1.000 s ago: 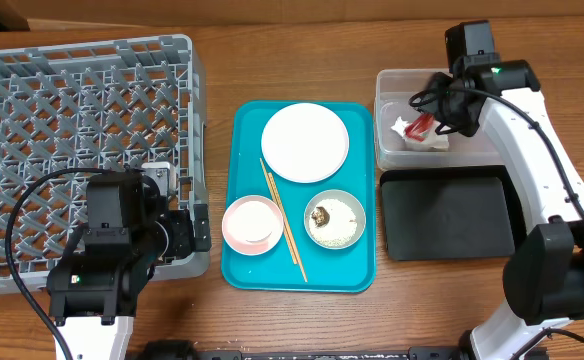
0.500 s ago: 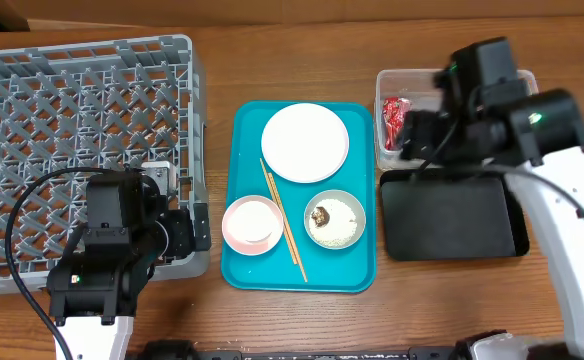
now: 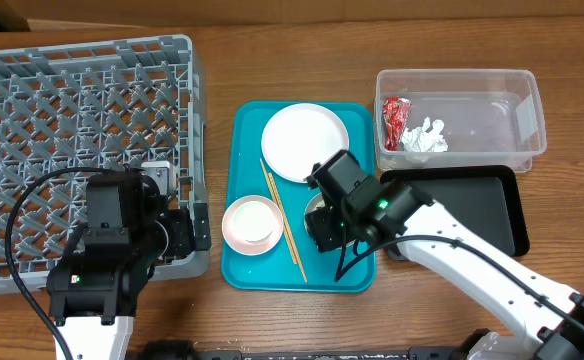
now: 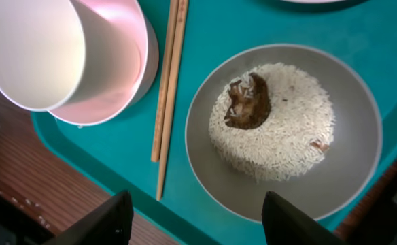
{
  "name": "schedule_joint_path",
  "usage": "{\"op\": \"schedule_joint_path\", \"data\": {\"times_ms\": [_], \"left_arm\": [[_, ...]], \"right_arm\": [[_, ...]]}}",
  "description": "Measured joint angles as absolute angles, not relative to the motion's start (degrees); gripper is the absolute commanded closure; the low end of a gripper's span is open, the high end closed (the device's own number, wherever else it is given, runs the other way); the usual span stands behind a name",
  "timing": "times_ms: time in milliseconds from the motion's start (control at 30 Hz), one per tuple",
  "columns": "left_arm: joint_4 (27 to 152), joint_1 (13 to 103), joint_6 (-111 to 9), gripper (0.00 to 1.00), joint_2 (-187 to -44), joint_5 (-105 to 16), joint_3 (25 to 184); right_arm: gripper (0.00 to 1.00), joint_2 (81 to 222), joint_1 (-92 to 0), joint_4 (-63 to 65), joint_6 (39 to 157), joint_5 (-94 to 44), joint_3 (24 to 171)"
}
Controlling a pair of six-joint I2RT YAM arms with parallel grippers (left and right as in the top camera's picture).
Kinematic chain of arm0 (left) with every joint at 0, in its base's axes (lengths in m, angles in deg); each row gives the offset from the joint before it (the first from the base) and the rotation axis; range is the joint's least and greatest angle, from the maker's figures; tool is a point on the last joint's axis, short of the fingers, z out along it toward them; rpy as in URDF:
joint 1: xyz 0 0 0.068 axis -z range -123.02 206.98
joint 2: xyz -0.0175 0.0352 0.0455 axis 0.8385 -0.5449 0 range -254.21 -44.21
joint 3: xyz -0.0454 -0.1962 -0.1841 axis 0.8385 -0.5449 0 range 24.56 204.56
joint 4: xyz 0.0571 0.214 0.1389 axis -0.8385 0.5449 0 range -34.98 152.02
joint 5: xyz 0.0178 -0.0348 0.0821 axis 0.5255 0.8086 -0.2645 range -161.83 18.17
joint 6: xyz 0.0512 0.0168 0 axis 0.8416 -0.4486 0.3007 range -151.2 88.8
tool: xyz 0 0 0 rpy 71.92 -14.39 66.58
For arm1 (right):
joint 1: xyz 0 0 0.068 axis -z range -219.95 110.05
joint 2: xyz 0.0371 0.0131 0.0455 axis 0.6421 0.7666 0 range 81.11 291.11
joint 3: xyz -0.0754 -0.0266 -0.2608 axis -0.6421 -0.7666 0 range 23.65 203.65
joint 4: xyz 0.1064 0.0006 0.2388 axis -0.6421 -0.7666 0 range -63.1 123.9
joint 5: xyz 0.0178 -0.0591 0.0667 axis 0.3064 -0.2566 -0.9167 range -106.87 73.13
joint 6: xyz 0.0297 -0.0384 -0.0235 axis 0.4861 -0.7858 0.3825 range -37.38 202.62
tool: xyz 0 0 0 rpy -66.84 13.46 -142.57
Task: Sort waste into correct bins and load items into the dishwasher
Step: 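Move the right gripper to the grey rice bowl and grasp its rim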
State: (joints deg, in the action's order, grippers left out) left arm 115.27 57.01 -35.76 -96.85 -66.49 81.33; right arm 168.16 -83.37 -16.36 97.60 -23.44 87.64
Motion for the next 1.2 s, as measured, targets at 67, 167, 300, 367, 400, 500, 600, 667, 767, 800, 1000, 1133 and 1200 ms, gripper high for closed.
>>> {"op": "schedule_joint_path", "data": {"times_ms": [67,167,300,367,400,500,600,667,767,800,1000,1133,1200], "left_arm": [[115.24,57.01,-35.74,0.0,-96.85,-66.49,81.33],[115.27,57.01,-35.74,0.0,-96.85,-66.49,81.33],[115.27,57.01,-35.74,0.0,-96.85,-66.49,81.33],[115.27,57.01,-35.76,0.0,-96.85,-66.49,81.33],[115.27,57.01,-35.74,0.0,-96.85,-66.49,81.33],[115.27,57.01,-35.74,0.0,-96.85,-66.49,81.33],[115.27,57.01,-35.74,0.0,-96.85,-66.49,81.33],[115.27,57.01,-35.76,0.0,-96.85,-66.49,81.33],[115.27,57.01,-35.74,0.0,-96.85,-66.49,81.33],[115.27,57.01,-35.74,0.0,-96.85,-66.49,81.33],[115.27,57.01,-35.74,0.0,-96.85,-66.49,81.33],[115.31,57.01,-35.74,0.0,-96.85,-66.49,81.33],[115.31,57.01,-35.74,0.0,-96.85,-66.49,81.33]], "right_arm": [[0.38,168.55,-84.31,-14.45,97.6,-23.44,86.39],[0.41,170.56,-85.84,-12.38,97.56,-23.44,85.43],[0.46,175.15,-86.63,-11.63,97.54,-23.44,84.36],[0.49,176.97,-87.13,-11.35,97.54,-23.42,83.97],[0.49,177.38,-87.3,-10.91,97.52,-23.44,83.97],[0.66,178.76,-87.61,-10.65,97.47,-23.35,83.97],[0.73,179.96,-87.61,-10.32,97.52,-23.33,83.97],[0.76,180.25,-87.61,-10.1,97.56,-23.27,83.97],[0.77,180.25,-87.61,-10.02,97.58,-23.27,83.97],[0.79,180.25,-87.61,-10.04,97.54,-23.27,83.97],[0.88,180.25,-87.63,-10.32,97.54,-21.52,83.97],[0.93,180.25,-87.63,-10.52,97.58,-20.8,83.97],[0.96,180.14,-87.68,-10.54,97.56,-20.29,84.01]]}}
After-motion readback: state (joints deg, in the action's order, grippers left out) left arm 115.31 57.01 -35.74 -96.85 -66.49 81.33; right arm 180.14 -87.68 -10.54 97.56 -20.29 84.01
